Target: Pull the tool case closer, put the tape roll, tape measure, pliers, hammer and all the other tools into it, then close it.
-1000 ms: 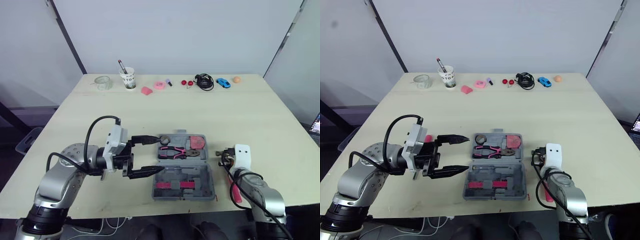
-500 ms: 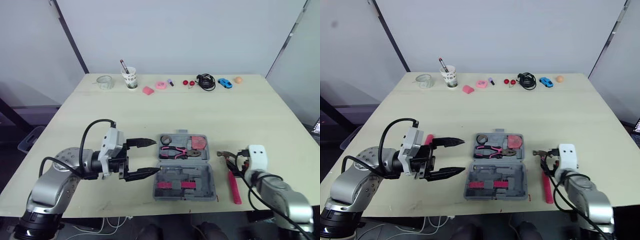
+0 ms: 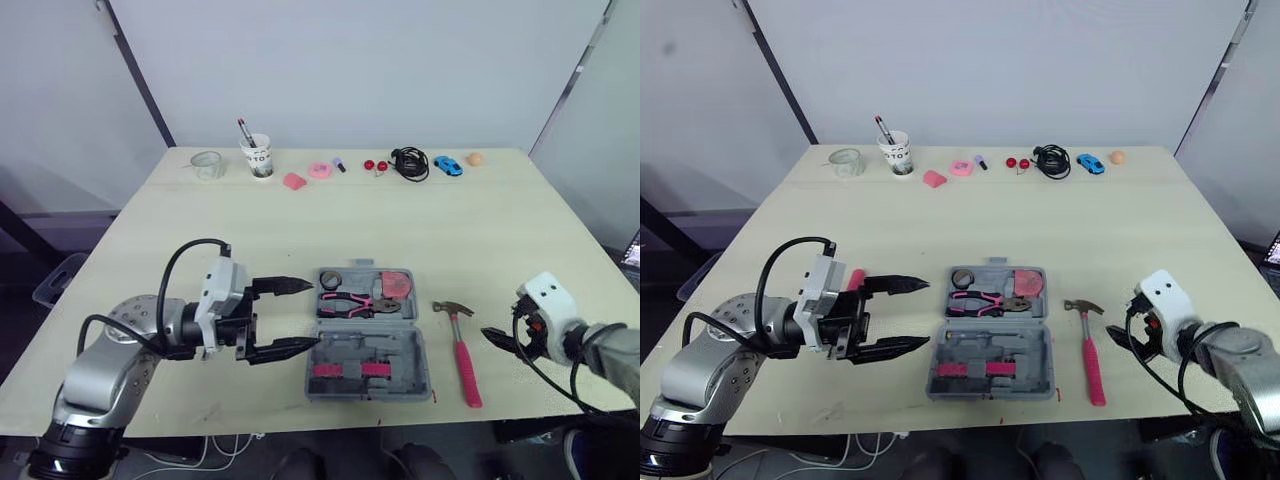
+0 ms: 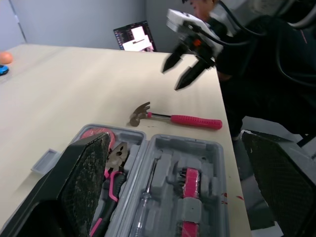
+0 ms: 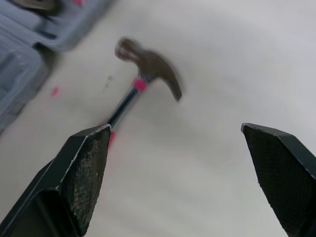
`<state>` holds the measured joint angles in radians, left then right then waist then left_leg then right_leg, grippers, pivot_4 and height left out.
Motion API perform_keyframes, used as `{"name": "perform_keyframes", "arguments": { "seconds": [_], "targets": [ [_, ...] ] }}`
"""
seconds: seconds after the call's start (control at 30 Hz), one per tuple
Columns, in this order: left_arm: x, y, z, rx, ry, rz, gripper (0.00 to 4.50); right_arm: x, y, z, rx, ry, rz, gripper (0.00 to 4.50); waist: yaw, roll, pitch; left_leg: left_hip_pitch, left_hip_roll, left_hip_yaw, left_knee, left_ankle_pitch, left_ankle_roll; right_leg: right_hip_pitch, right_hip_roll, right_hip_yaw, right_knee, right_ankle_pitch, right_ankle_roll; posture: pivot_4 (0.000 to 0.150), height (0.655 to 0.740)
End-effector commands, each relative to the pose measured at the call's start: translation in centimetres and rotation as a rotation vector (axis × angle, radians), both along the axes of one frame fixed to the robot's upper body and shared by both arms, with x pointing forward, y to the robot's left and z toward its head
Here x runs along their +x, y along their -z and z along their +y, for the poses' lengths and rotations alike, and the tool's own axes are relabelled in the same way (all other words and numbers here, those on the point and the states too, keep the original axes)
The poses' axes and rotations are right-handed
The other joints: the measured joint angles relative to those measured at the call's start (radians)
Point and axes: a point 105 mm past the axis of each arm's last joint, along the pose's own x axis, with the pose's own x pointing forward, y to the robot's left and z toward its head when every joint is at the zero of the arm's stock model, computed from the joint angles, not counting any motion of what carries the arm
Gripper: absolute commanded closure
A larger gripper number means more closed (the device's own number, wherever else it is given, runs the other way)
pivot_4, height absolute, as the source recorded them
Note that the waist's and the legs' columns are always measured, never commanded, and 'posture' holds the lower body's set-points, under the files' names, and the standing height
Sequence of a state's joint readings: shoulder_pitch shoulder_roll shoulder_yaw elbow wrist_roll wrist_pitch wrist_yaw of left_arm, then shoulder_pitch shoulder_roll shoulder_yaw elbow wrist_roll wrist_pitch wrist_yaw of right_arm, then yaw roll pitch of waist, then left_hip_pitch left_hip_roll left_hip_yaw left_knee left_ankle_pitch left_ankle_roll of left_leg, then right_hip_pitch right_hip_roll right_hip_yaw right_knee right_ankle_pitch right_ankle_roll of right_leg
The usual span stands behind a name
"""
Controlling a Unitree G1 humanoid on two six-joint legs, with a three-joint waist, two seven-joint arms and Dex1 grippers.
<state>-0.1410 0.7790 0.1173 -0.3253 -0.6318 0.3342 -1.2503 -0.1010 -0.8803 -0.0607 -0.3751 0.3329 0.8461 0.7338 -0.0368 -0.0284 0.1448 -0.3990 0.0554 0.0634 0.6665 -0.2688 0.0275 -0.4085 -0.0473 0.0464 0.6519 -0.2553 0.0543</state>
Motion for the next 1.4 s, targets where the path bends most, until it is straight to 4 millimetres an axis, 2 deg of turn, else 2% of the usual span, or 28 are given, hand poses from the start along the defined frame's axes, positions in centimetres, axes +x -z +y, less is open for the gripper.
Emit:
{"name": "perform_keyframes", "arguments": {
  "seconds": [0.03,0.3,0.5,0.67,0.73,0.97,1.3,1.33,1.4],
  "targets": [
    [-0.1,-0.7,-0.1,-0.005,0.022,-0.041,0.00,0.8,-0.6,1.1,-0.164,-0.318,-0.050,0.05,-0.001,0.001,0.001,0.000,0.000,0.001,0.000,0.000,0.000,0.000,0.000,0.000,0.000,0.000,0.000,0.150,0.7400],
    [0.0,-0.9,-0.5,-0.021,0.007,-0.061,0.00,2.6,0.4,1.5,-0.492,-0.865,-0.100,0.05,0.004,0.001,0.002,0.000,0.000,0.002,0.000,0.000,0.000,0.000,0.000,0.000,-0.001,0.001,0.002,0.150,0.7400],
    [-0.1,-0.9,-0.6,-0.028,-0.007,-0.067,0.00,4.8,0.8,1.8,-0.726,-1.121,-0.116,0.05,0.001,0.002,0.003,0.001,0.000,0.003,0.001,0.000,0.000,0.000,0.000,0.001,-0.001,0.001,0.001,0.150,0.7400],
    [-0.2,-0.8,-0.6,-0.032,-0.020,-0.069,0.00,5.1,1.6,3.5,-0.857,-1.387,-0.153,0.05,0.002,0.002,0.003,0.001,0.001,0.003,0.001,0.000,0.000,0.000,0.000,0.001,-0.001,0.001,0.002,0.150,0.7400],
    [-0.2,-0.8,-0.7,-0.034,-0.022,-0.069,0.00,5.2,2.1,3.6,-0.930,-1.475,-0.160,0.05,0.002,0.002,0.003,0.001,0.001,0.004,0.001,0.000,0.000,0.000,-0.001,0.001,-0.001,0.001,0.001,0.150,0.7400],
    [-0.6,-0.7,-0.3,-0.020,-0.011,-0.018,0.00,5.8,3.0,4.3,-1.004,-1.592,-0.120,0.05,0.001,0.002,0.003,0.002,0.001,0.006,0.002,0.000,0.000,0.000,-0.001,0.002,0.001,0.000,0.000,0.150,0.7400],
    [-1.8,-0.3,0.6,0.024,0.026,0.035,0.00,6.7,4.1,4.9,-1.058,-1.602,-0.087,0.05,-0.003,0.002,0.003,0.004,0.001,0.006,0.003,0.000,-0.001,0.000,-0.001,0.003,0.005,0.000,-0.001,0.150,0.7400],
    [-1.9,-0.4,0.7,0.026,0.025,0.035,0.00,6.8,4.2,5.0,-1.064,-1.601,-0.086,0.57,-0.004,0.002,0.003,0.004,0.001,0.007,0.003,0.000,-0.001,0.000,-0.001,0.004,0.006,0.000,-0.001,0.150,0.7400],
    [-1.9,-0.4,0.9,0.029,0.023,0.035,0.00,7.0,4.3,5.1,-1.068,-1.600,-0.089,1.24,-0.004,0.001,0.002,0.006,0.001,0.008,0.003,0.000,-0.001,0.000,-0.001,0.004,0.006,0.000,-0.001,0.150,0.7400]
  ]
}}
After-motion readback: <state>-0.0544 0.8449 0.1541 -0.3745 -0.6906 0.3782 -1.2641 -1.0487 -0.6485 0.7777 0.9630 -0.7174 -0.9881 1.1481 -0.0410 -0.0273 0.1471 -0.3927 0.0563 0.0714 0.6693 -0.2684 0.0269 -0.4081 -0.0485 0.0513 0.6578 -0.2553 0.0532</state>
